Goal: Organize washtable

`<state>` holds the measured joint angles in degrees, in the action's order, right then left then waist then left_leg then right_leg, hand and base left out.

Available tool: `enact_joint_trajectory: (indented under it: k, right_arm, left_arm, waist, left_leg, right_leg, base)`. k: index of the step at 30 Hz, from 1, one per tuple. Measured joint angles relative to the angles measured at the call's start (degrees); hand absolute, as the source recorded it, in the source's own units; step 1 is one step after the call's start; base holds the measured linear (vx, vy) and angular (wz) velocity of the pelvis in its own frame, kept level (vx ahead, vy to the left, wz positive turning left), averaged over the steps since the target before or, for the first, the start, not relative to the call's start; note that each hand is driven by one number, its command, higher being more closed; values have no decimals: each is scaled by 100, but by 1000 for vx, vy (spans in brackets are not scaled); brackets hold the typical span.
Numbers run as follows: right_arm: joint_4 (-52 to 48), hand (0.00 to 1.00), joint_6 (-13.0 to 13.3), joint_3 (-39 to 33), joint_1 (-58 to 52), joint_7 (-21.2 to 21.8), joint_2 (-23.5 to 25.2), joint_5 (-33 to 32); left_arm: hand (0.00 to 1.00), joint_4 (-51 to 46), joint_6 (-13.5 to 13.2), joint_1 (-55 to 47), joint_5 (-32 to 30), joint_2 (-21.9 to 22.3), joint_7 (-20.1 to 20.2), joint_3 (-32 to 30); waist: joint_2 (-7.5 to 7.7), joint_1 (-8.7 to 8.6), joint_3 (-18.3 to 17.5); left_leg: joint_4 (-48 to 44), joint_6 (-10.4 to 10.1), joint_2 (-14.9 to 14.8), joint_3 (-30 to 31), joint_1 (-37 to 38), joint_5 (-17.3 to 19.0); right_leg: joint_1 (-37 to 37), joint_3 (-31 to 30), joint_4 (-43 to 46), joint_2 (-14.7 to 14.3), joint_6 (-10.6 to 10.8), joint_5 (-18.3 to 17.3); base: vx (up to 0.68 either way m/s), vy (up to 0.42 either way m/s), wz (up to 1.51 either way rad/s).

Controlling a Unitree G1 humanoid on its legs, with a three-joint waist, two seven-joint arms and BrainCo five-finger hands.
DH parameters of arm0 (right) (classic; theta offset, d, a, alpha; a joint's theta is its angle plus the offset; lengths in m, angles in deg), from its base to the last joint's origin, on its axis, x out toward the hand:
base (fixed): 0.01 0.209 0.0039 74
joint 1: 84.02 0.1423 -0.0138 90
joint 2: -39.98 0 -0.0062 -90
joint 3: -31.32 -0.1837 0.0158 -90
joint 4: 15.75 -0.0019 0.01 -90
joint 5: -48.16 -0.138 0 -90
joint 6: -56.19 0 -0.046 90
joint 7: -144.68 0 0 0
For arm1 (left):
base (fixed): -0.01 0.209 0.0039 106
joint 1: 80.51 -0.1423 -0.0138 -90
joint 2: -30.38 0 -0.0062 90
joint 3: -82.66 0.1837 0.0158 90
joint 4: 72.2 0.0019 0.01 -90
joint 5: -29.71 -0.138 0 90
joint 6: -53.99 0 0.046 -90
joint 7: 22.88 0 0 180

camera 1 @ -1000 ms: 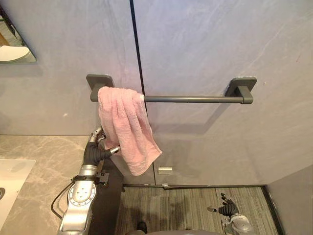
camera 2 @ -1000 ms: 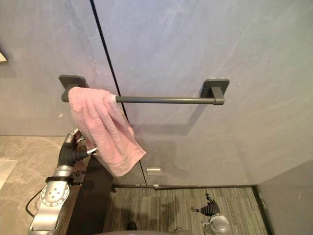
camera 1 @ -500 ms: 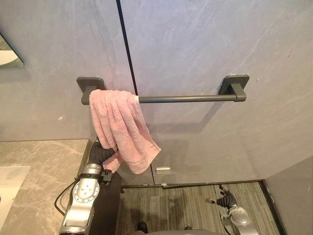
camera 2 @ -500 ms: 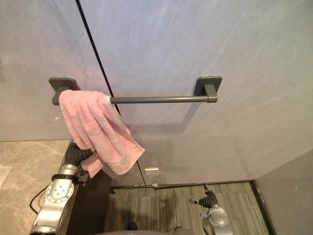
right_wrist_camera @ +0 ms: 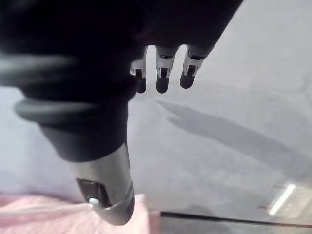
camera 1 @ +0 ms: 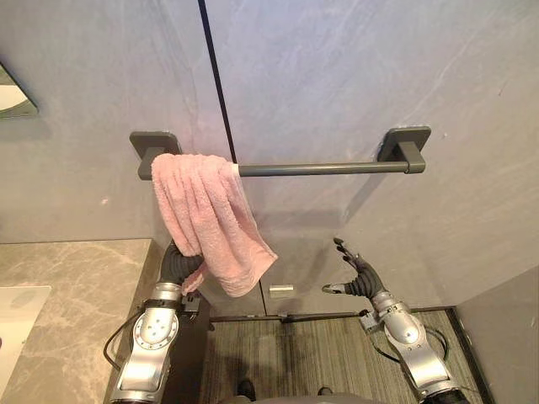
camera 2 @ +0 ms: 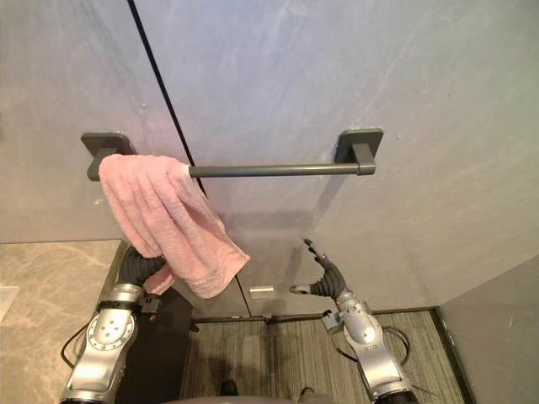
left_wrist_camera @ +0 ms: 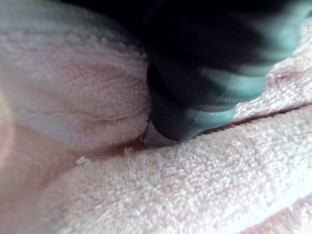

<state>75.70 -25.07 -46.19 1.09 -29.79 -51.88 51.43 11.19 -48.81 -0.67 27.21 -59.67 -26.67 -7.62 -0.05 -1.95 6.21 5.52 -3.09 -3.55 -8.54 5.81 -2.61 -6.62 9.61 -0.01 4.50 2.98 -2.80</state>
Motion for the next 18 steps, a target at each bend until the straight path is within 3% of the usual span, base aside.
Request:
enact_joint_trajectory:
  k: [9, 18]
  right_arm:
    - [-513, 0, 181, 623, 861, 266, -402, -1224]
    - [-456, 0, 201, 1296, 1605, 218, -39, -1492]
  left_arm:
    - [100, -188, -65, 12, 77, 16, -20, 12]
    - [100, -260, -146, 28, 280, 275, -167, 14]
  waist:
    - [0, 100, -2]
    - [-13, 157, -11]
  left_leg:
    - [0, -1, -23, -15, 13, -1]
    - [2, -6, -22, 59, -13, -14]
  right_leg:
    - [4, -20, 14, -23, 0, 0]
    - [-6, 48, 18, -24, -1, -1]
  base:
    - [-13, -2, -1]
    - [-3, -1, 3]
